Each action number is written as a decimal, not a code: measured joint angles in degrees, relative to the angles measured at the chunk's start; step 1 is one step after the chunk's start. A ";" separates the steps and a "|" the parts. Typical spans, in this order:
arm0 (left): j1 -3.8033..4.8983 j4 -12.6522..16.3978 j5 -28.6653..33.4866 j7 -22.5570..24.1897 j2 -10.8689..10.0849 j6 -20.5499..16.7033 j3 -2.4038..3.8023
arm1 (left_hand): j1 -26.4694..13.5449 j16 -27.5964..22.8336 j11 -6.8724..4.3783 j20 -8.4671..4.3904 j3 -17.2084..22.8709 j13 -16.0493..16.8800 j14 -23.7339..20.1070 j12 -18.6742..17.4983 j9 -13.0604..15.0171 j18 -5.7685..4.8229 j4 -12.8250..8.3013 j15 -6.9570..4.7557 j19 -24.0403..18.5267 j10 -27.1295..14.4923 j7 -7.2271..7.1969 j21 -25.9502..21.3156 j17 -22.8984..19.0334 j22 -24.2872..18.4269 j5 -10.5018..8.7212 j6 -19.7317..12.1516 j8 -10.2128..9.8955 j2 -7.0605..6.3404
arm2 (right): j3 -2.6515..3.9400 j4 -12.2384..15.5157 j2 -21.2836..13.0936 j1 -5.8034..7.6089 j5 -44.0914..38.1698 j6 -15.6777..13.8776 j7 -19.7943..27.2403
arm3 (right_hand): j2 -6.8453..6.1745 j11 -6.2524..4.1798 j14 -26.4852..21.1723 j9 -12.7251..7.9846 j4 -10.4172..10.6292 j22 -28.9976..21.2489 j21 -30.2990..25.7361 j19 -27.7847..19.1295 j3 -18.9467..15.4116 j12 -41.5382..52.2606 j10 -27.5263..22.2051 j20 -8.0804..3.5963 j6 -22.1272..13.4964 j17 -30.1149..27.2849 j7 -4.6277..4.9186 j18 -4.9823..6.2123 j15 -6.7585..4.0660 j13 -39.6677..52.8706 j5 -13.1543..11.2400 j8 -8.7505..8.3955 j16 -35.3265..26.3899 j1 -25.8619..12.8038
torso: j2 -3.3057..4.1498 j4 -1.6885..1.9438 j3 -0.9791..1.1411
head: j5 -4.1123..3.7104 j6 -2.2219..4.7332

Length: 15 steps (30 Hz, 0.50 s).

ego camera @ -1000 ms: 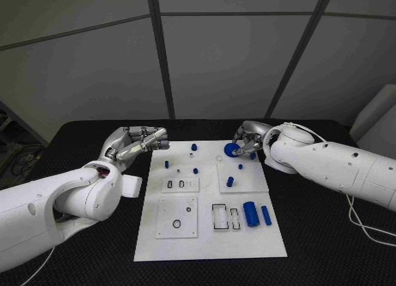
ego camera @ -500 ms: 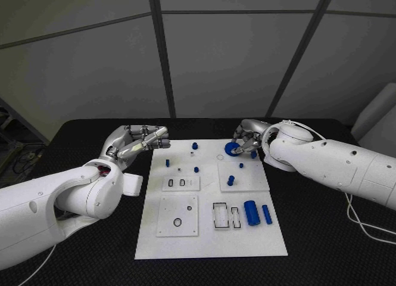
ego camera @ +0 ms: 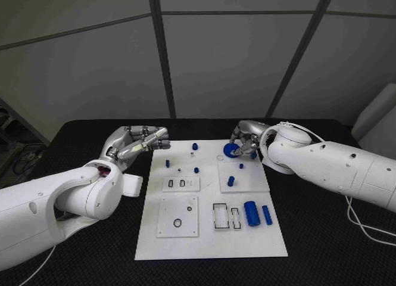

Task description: Assemble the parts on the task board

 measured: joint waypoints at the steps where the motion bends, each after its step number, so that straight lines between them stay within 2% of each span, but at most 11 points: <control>1: 0.00 0.00 0.00 -0.01 0.00 0.00 0.00 | 0.00 0.00 0.00 0.00 0.00 0.00 0.00 0.00 0.00 0.00 0.00 0.00 0.00 0.00 0.00 0.00 0.00 0.00 0.00 0.00 0.00 0.00 | -0.01 0.51 -0.12 -0.02 -0.22 -0.31 0.04 | 0.00 0.00 0.00 0.00 -0.14 0.13 0.00 0.17 0.14 0.21 0.00 -0.17 0.00 0.00 0.00 0.00 0.00 0.00 0.10 0.00 0.00 0.00 | -0.01 0.00 0.00 | 0.03 0.04; 10: 0.00 0.03 0.00 -0.03 -0.05 0.07 0.00 | 0.00 0.00 0.00 0.00 0.00 0.00 0.00 0.00 0.00 0.00 0.00 0.00 0.00 0.00 0.00 0.00 0.00 -0.05 0.00 0.00 0.00 0.00 | 0.01 7.23 -0.88 0.00 -2.90 -3.52 0.35 | -0.01 0.00 0.00 -0.05 -0.36 0.94 0.27 0.60 0.89 0.21 0.00 -0.15 0.01 0.00 0.01 0.00 0.00 -0.01 0.53 0.02 0.00 0.14 | -0.07 -0.05 -0.02 | 0.27 0.21; 15: 0.00 0.00 0.00 -0.03 -0.03 0.10 0.00 | 0.00 0.00 0.00 0.00 0.00 0.00 0.00 0.00 0.00 0.00 0.00 0.00 0.00 0.00 0.00 0.00 0.00 -0.04 0.00 0.00 0.00 0.00 | 0.02 8.84 1.06 0.00 -4.82 -4.99 0.35 | -0.01 0.01 0.00 -0.07 -0.36 1.08 0.49 0.60 0.89 0.21 -0.01 -0.15 0.00 0.00 0.00 0.00 0.00 -0.01 0.53 0.03 0.00 0.14 | -0.07 -0.05 -0.03 | 0.31 0.28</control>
